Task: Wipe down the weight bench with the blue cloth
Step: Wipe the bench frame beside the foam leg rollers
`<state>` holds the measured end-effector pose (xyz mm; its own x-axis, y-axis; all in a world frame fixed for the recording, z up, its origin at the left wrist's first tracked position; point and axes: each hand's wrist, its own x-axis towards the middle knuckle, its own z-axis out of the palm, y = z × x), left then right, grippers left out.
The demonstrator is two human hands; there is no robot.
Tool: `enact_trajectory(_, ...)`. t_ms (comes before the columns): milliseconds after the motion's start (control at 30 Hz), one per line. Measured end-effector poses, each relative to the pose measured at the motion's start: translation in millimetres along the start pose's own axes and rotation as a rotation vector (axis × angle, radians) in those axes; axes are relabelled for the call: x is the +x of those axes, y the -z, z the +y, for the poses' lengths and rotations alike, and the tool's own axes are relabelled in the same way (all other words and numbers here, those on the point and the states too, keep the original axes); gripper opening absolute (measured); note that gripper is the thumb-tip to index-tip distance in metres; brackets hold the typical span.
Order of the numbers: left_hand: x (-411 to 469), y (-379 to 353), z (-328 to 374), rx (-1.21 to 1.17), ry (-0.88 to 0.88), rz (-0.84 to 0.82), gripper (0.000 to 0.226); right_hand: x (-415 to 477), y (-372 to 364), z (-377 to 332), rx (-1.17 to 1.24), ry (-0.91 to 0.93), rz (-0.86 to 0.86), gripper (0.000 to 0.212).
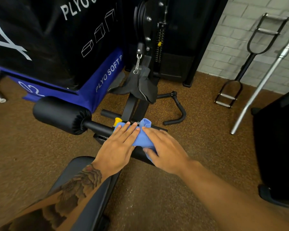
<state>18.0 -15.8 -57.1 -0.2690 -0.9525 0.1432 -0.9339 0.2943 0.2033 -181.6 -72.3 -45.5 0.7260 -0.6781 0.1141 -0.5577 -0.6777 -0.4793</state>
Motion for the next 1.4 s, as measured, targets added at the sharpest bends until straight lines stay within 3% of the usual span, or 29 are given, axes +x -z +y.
enact_trajectory(200,-12,-4,-5,0.096,-0.098,-0.037,0.060,-2,13,16,-0.063,0.118,-0.181,0.060)
enact_trajectory(333,-12,-4,-7,0.104,-0.063,-0.098,0.065,1,17,16,-0.134,0.066,-0.245,0.061)
enact_trajectory(633,-1,15,1,-0.082,-0.038,-0.170,0.068,-22,2,-19,-0.344,-0.006,0.013,0.063)
enact_trajectory(800,15,5,-1,-0.168,-0.044,-0.131,0.058,-22,-20,-9,-0.356,-0.070,0.035,0.053)
enact_trajectory(1400,23,4,-7,-0.078,-0.087,-0.095,0.057,-18,-22,-7,-0.344,-0.097,0.017,0.056)
